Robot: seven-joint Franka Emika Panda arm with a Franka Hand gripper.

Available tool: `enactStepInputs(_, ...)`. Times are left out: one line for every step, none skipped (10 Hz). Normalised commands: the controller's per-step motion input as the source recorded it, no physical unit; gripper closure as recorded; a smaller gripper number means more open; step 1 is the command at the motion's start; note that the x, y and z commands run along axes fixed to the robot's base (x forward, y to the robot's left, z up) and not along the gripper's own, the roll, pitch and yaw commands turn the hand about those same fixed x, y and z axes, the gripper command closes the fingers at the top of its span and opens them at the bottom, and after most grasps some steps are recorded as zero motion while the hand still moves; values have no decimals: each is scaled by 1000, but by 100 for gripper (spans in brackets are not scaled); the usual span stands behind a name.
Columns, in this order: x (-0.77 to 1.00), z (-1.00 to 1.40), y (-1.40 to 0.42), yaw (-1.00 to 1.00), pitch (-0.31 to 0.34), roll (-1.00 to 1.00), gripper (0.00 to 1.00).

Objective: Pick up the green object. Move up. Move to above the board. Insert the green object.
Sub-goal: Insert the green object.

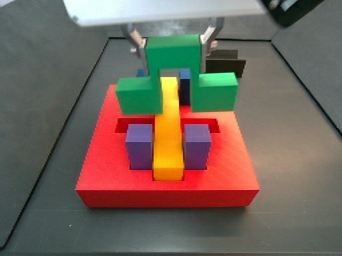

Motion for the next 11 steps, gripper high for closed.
enactStepInputs(-69, -151, -60, 111, -173, 223, 100)
enactStepInputs(-23, -74, -74, 86, -67, 239, 100)
enactStepInputs(0, -43, -83, 46, -3, 211, 100)
enactStepInputs(0, 0, -80, 0, 0, 143, 100)
enactStepInputs(-57, 0, -29, 0, 0, 83, 100)
enactStepInputs(-54, 0, 0, 0, -1, 53, 100)
enactStepInputs(0, -49, 0, 63, -10, 49, 100)
enactStepInputs(-34, -63, 0, 120, -10, 89, 100)
enactStepInputs(-69, -31, 0, 123, 0, 117, 100)
enactStepInputs(-103, -51, 0, 120, 0, 133, 100)
enactStepInputs(-109, -66, 0, 131, 0, 164, 100)
